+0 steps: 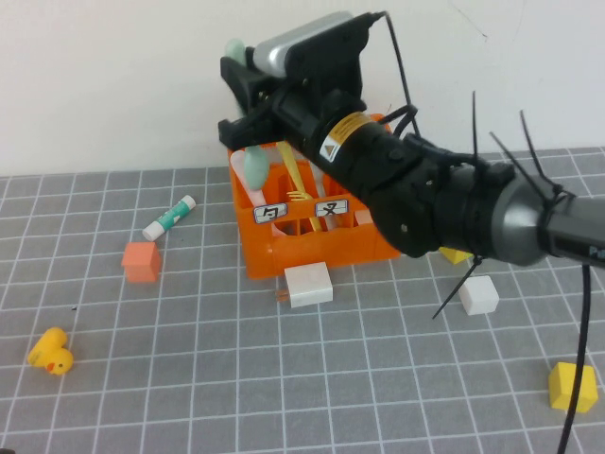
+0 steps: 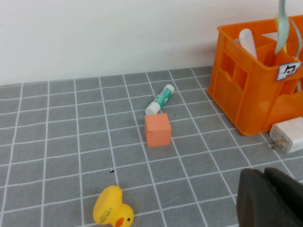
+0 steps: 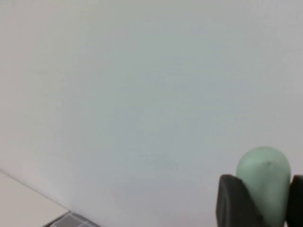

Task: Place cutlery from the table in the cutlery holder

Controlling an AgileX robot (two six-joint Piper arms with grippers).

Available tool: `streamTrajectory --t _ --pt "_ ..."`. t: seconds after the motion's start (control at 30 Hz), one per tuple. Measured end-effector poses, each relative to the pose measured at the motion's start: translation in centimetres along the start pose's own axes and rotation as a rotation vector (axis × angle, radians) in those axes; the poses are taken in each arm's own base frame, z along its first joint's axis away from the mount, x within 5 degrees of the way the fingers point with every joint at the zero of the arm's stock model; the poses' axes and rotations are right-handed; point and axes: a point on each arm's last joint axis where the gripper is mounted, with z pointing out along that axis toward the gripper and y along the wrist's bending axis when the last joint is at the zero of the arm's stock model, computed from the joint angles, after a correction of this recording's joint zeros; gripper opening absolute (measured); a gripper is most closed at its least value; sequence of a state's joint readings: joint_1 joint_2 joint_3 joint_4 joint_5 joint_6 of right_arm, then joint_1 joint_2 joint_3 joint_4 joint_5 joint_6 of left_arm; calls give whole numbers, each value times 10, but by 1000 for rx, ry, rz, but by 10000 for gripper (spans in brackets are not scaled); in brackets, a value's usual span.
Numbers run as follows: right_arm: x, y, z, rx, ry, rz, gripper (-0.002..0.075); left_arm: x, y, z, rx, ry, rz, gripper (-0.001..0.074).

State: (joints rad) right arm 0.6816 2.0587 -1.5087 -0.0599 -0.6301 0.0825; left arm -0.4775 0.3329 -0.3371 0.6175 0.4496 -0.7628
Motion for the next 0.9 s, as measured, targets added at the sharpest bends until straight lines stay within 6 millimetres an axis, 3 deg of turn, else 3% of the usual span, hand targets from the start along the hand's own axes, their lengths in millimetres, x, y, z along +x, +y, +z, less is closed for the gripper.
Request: streamTrajectory --t 0.27,0.4,0.5,0.67,0.9 --pt "36 0 5 -10 106 -21 209 0 0 0 0 0 0 -1" --pt "43 2 5 -34 135 -66 210 0 0 0 0 0 0 -1" --pt "44 3 5 -46 135 -97 274 0 0 0 0 0 1 -1" --pt "26 4 3 -58 105 -154 367 0 0 0 -2 -2 4 -1" --pt "-27 6 -11 -55 103 -302 363 0 0 0 -4 -3 10 -1"
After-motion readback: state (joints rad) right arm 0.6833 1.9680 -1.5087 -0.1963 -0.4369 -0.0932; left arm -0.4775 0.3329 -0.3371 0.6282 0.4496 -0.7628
